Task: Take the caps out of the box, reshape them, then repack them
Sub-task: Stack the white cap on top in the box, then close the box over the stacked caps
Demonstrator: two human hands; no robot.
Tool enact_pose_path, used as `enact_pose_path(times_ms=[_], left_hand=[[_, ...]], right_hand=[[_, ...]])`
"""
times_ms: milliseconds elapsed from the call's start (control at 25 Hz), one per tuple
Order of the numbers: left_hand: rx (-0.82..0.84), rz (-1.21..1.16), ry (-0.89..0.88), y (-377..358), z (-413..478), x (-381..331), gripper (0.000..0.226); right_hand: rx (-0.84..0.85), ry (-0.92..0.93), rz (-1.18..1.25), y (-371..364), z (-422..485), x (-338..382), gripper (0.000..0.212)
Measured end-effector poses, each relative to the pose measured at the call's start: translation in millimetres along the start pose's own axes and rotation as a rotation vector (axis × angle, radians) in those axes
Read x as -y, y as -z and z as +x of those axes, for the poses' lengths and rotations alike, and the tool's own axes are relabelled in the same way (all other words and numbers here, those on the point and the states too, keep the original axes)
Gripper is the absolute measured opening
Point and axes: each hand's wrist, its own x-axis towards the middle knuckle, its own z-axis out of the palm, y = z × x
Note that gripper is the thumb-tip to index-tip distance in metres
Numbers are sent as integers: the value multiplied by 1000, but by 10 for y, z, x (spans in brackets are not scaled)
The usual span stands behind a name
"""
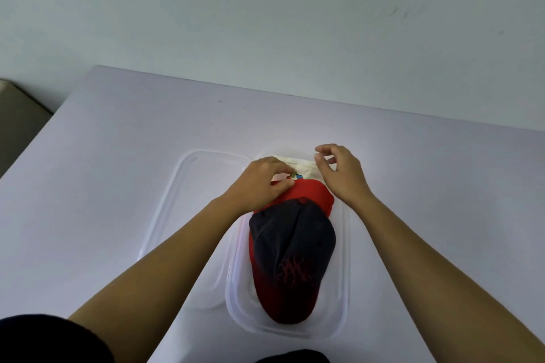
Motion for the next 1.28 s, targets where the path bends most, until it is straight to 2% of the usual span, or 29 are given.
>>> enact_pose_path(times_ms=[80,240,360,480,560,600,680,760,960,1040,1160,1200,1280], left_hand=[[-96,-70,22,3,-240,-16,23],[18,-125,97,-120,-714,51,26],[-23,-40,79,-264,-679,99,35],[-260,-61,122,-188,-741,156,37],[-469,-63,308,-83,-908,377,42],[-504,-33,478,-44,-1021,549,51],[-412,18,875,-14,-1243,910,79],[-292,55,1051,-39,-1391,1151,96],[-295,-31,1055,-73,-1527,1343,87],[-348,-150,1031,75,-1450,1319,71],[-509,-419,800,654,-1477,955,44],[-534,-444,741,797,-1424,860,41],[-588,-338,619,1098,-1320,675,45]], right_hand=[[44,35,10,138,-249,66,19],[416,-76,-319,200,-846,42,44],[359,-86,-383,25,-878,45,53],[148,-33,-359,-76,-1033,24,65],[-49,116,-333,-235,-1336,26,67],[-103,205,-364,-363,-1502,29,67],[-78,279,-451,-647,-1720,-17,73],[-40,255,-546,-831,-1739,-117,79],[35,181,-645,-994,-1688,-294,86],[49,156,-660,-1001,-1593,-306,87],[19,159,-615,-819,-1589,-22,83],[50,141,-537,-782,-1547,13,81],[29,115,-443,-704,-1535,125,81]])
